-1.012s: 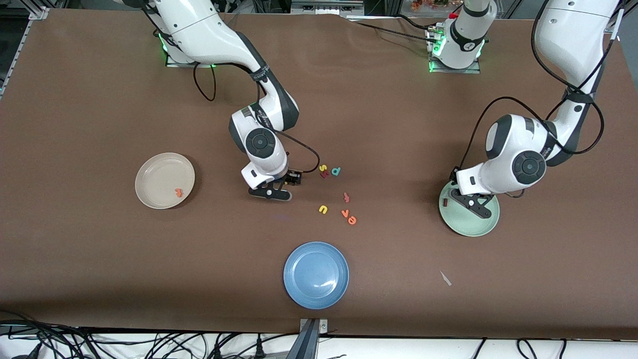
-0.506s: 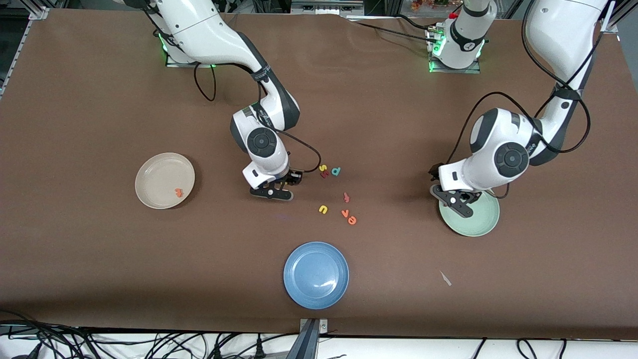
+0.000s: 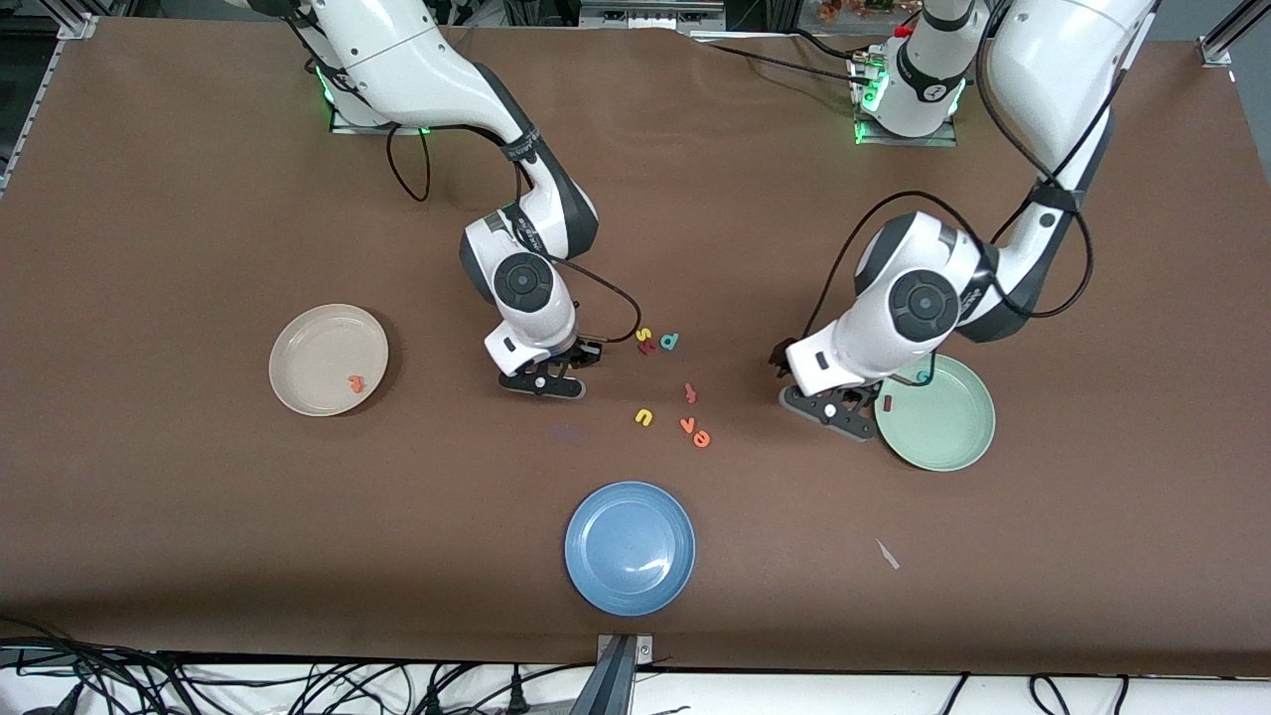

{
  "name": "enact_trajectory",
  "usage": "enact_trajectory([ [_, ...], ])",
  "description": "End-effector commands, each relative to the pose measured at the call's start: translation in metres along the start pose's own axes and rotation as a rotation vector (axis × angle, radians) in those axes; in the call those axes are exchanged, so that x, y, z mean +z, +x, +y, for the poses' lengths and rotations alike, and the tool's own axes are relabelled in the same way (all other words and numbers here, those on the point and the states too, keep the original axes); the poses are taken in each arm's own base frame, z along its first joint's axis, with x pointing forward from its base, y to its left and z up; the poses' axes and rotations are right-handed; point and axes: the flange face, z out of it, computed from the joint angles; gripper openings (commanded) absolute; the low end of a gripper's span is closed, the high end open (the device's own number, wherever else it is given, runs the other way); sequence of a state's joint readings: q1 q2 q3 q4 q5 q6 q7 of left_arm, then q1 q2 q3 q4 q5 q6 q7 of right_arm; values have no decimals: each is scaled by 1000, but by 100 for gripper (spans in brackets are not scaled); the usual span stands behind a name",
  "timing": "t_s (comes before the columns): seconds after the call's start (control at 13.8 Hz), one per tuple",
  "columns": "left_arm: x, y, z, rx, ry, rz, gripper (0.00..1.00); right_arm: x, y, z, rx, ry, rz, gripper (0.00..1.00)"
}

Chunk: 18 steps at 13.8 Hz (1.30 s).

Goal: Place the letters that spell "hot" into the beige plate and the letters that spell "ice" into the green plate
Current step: 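Release the teal c with the left gripper while the right gripper grasps the 4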

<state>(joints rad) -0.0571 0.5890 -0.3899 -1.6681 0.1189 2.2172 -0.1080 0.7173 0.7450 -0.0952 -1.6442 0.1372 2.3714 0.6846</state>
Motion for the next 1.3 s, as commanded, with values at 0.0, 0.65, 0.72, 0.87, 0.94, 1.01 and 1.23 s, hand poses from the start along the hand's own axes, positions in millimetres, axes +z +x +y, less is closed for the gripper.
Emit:
enact_trajectory([
  [0.0,12,33,27,-141,-15,28,100,0,2,-5,-15,2,17,21],
  [0.65,84,44,72,-609,63,3,100,-74,60,73,-97,-90,-75,21],
  [0.72,94,43,71,-626,68,-9,100,-86,67,90,-128,-102,-87,21],
  [0.87,104,40,68,-632,75,-22,100,-102,71,126,-172,-108,-98,22],
  [0.94,102,41,65,-638,72,-20,100,-107,71,148,-191,-111,-102,22],
  [1.01,99,41,50,-664,72,-23,100,-111,69,169,-220,-109,-109,22],
  [1.23,89,45,10,-716,45,-27,100,-111,58,229,-278,-89,-92,22],
])
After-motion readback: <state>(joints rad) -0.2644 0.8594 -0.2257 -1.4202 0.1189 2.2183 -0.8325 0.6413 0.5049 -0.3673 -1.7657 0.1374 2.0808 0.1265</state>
